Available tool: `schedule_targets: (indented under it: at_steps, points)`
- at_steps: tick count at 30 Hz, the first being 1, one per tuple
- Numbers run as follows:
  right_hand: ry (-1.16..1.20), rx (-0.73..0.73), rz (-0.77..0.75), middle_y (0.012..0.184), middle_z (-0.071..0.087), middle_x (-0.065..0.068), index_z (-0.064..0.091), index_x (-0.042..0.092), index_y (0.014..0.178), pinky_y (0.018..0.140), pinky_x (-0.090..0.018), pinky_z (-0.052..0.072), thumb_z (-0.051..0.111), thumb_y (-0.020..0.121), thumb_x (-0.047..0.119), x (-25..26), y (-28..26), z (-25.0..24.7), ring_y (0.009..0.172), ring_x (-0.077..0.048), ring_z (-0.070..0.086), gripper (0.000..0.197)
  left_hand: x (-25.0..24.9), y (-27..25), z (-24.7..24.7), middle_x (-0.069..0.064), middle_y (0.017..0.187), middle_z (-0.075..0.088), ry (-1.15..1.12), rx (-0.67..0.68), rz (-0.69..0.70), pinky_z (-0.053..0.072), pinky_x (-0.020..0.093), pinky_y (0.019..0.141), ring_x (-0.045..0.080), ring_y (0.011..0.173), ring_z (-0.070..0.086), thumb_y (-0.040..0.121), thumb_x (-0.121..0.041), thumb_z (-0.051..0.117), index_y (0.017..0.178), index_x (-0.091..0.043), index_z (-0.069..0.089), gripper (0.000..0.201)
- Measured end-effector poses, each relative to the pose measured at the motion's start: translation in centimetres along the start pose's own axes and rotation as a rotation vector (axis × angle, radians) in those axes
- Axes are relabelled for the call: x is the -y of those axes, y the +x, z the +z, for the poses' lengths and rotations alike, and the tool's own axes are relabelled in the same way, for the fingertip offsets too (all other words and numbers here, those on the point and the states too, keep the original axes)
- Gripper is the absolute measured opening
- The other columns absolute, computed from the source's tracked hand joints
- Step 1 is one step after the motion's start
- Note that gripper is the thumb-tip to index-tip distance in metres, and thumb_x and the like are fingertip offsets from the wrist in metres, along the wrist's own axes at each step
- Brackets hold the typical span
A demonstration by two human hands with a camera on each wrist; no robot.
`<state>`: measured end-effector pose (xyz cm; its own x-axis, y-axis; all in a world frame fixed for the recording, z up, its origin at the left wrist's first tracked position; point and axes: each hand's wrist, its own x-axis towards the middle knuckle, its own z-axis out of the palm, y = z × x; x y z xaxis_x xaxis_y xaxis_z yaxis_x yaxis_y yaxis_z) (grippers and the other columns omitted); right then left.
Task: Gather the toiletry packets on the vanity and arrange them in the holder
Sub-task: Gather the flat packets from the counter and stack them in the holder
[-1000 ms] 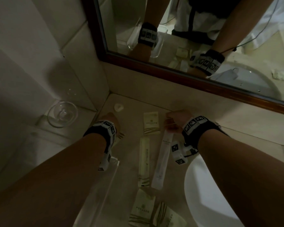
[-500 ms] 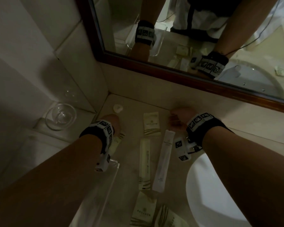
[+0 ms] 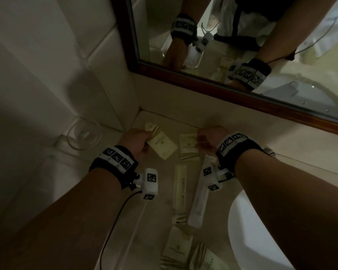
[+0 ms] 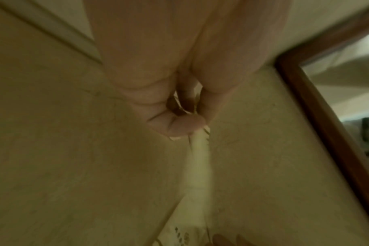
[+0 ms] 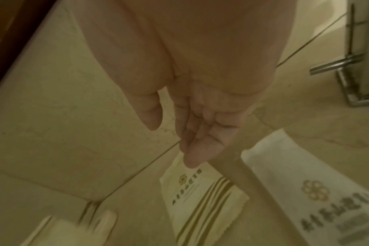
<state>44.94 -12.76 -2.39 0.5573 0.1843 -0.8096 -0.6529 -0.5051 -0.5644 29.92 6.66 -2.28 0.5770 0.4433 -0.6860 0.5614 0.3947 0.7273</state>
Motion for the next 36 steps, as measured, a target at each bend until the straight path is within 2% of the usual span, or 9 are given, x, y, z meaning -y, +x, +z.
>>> schedule_targets:
  at_steps: [2, 6, 11, 13, 15, 17, 22, 29, 36]
  points:
    - [0.011, -0.032, -0.009, 0.092, 0.065, -0.011, 0.064, 0.006, 0.091, 0.078, -0.039, 0.059, 0.06, 0.097, 0.018, 0.3, 0.0, 0.3, 0.075, -0.027, 0.064, 0.014, 0.3, -0.1, -0.5, 0.009, 0.078, 0.061, -0.035, -0.028, -0.025, 0.045, 0.028, 0.054, 0.018, 0.067, 0.055, 0.097, -0.018, 0.057, 0.081, -0.01, 0.064, 0.019]
    - [-0.357, -0.104, -0.108, 0.083, 0.054, 0.005, 0.052, 0.019, 0.077, 0.067, -0.016, 0.047, 0.056, 0.099, 0.02, -0.2, 0.5, 0.2, 0.066, -0.009, 0.05, 0.023, 0.2, -0.9, -0.9, 0.013, 0.067, 0.059, -0.04, -0.051, -0.04, 0.043, 0.023, 0.045, 0.015, 0.051, 0.055, 0.099, -0.01, 0.046, 0.074, -0.009, 0.06, 0.029]
    - [-0.799, -0.158, -0.181, 0.075, 0.05, 0.002, 0.059, 0.016, 0.096, 0.059, -0.028, 0.043, 0.059, 0.091, 0.041, -0.4, 1.2, 1.7, 0.066, -0.014, 0.05, 0.025, 0.6, -2.8, -1.0, 0.009, 0.049, 0.061, 0.037, -0.099, 0.077, 0.042, 0.029, 0.047, 0.019, 0.044, 0.055, 0.091, 0.001, 0.048, 0.07, -0.002, 0.06, 0.025]
    - [-0.892, -0.153, -0.176, 0.088, 0.057, -0.001, 0.056, 0.008, 0.117, 0.065, -0.029, 0.046, 0.066, 0.085, 0.047, -0.3, 1.3, 2.4, 0.072, -0.016, 0.053, 0.052, 1.2, -3.2, -1.1, 0.014, 0.055, 0.063, -0.003, -0.135, 0.106, 0.042, 0.031, 0.05, 0.017, 0.042, 0.055, 0.084, 0.007, 0.05, 0.089, 0.003, 0.061, 0.013]
    - [-0.943, -0.178, -0.158, 0.119, 0.059, -0.007, 0.041, 0.007, 0.139, 0.077, -0.034, 0.047, 0.07, 0.084, 0.049, -0.3, 1.3, 2.9, 0.094, -0.022, 0.058, 0.075, 1.9, -3.3, -1.0, 0.014, 0.058, 0.065, -0.073, -0.165, 0.072, 0.049, 0.036, 0.058, 0.021, 0.049, 0.057, 0.078, 0.011, 0.051, 0.124, -0.011, 0.046, 0.051]
    - [-0.991, -0.209, -0.169, 0.139, 0.05, -0.012, 0.029, 0.005, 0.148, 0.084, -0.036, 0.047, 0.071, 0.086, 0.043, -0.6, 1.0, 3.5, 0.113, -0.028, 0.056, 0.085, 2.6, -3.5, -0.9, 0.013, 0.067, 0.068, -0.205, -0.151, 0.048, 0.053, 0.049, 0.076, 0.026, 0.062, 0.06, 0.079, 0.014, 0.05, 0.134, -0.029, 0.036, 0.072]
    - [-0.948, -0.224, -0.219, 0.152, 0.036, -0.02, 0.015, 0.002, 0.153, 0.109, -0.044, 0.041, 0.066, 0.092, 0.027, -1.9, 1.7, 5.0, 0.135, -0.036, 0.042, 0.084, 3.3, -4.8, -1.8, 0.019, 0.09, 0.068, -0.353, -0.136, -0.008, 0.053, 0.04, 0.073, 0.034, 0.081, 0.062, 0.082, 0.01, 0.046, 0.096, -0.003, 0.067, 0.029]
    - [-0.729, -0.273, -0.308, 0.139, 0.05, -0.019, 0.041, 0.004, 0.141, 0.098, -0.037, 0.044, 0.065, 0.089, 0.011, -2.9, 0.2, 4.6, 0.125, -0.034, 0.051, 0.057, 3.5, -6.8, -3.5, 0.014, 0.089, 0.059, -0.587, -0.195, -0.035, 0.057, 0.035, 0.069, 0.027, 0.082, 0.058, 0.088, 0.013, 0.042, 0.082, -0.002, 0.059, 0.024]
    - [-0.567, -0.19, -0.256, 0.134, 0.053, -0.011, 0.034, 0.015, 0.145, 0.088, -0.039, 0.05, 0.073, 0.086, 0.033, 0.3, -4.8, 1.1, 0.114, -0.031, 0.056, 0.072, 2.5, -9.8, -2.4, 0.014, 0.106, 0.062, -0.756, -0.087, -0.04, 0.057, 0.036, 0.079, 0.031, 0.103, 0.059, 0.087, 0.009, 0.05, 0.087, -0.003, 0.063, 0.018]
